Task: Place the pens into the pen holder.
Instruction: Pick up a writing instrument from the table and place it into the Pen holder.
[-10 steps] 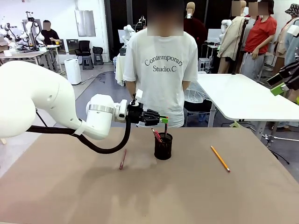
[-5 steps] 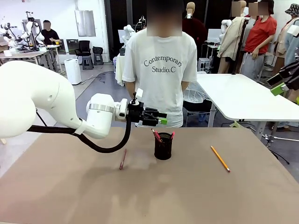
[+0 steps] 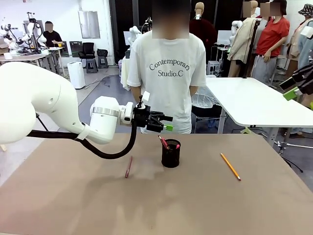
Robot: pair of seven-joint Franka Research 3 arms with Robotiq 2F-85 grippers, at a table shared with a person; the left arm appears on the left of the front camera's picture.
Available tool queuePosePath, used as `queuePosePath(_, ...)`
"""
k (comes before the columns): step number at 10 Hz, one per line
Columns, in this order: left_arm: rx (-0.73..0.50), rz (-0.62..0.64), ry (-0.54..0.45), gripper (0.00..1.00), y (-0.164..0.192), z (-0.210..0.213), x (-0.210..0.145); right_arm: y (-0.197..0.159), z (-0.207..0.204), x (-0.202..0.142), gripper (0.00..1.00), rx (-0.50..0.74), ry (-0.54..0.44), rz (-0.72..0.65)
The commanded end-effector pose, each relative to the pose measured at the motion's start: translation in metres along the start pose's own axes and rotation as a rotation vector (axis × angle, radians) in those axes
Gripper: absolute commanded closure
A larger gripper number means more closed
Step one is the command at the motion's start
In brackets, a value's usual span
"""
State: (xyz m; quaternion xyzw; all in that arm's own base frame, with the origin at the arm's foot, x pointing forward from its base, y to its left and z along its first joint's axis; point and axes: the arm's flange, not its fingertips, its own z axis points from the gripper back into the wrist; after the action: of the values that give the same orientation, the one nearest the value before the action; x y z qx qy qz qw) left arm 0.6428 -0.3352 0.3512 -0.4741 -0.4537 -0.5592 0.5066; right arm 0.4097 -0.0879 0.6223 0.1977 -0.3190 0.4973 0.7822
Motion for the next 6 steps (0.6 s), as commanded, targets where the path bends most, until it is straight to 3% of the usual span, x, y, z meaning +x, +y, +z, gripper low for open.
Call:
queuePosePath(1, 0.029, 0.024, 0.059, 0.00, -0.021, 0.015, 0.019, 0.000, 0.001, 0.000, 0.00, 0.006, -0.017, 0.008)
queuePosePath(4, 0.108, 0.124, 0.281, 0.00, -0.057, 0.039, 0.055, 0.000, 0.001, 0.000, 0.00, 0.006, -0.017, 0.008)
queuePosePath(6, 0.219, 0.109, 0.351, 0.00, -0.081, 0.050, 0.079, 0.000, 0.001, 0.000, 0.00, 0.006, -0.017, 0.008)
